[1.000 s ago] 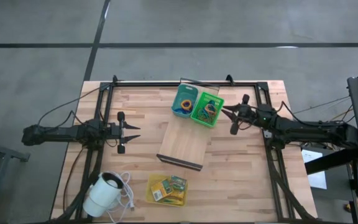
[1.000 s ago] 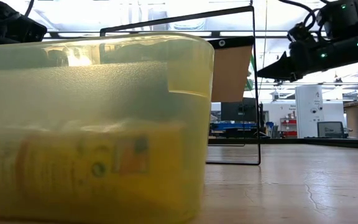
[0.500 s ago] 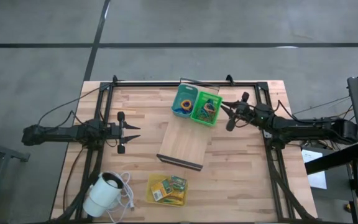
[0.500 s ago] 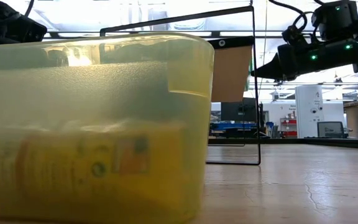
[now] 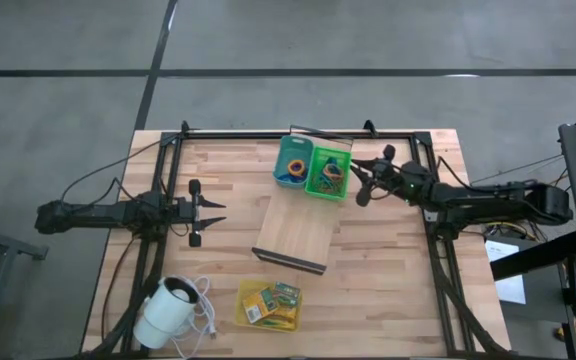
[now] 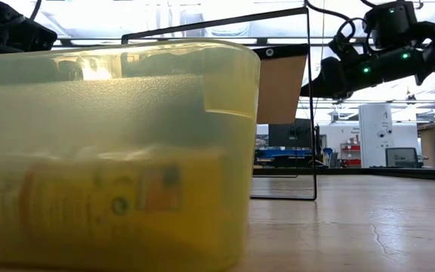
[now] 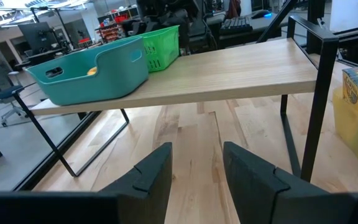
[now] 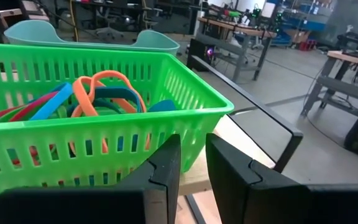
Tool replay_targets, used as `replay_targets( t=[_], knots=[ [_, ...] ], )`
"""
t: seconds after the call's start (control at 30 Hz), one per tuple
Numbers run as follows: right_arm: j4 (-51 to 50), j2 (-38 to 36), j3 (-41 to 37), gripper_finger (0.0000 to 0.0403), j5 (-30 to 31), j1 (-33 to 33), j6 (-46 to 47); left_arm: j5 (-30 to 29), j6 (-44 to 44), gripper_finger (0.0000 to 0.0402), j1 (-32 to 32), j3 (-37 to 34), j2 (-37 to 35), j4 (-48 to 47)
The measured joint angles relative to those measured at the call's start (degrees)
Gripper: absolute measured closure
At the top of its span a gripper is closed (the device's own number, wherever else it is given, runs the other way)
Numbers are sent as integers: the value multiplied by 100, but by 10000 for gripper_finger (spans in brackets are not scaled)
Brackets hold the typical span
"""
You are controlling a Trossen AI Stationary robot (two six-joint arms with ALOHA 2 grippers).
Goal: Pick & Place Office Desk Supplies
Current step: Put the green bin on the shelf, then put the yellow bin on the shelf
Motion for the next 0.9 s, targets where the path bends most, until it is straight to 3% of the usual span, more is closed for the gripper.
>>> replay_targets(
  t=[0.33,0.67,0.9],
  knots=[
    [-68,94,-10,330,151,0,24,-2,0,257,4,-1,0,-1],
    [-779,-835,-169,330,119,4,196,-1,0,257,4,1,0,0],
    [-2092,-1995,-255,325,-947,17,179,0,0,257,4,1,0,-1]
  ],
)
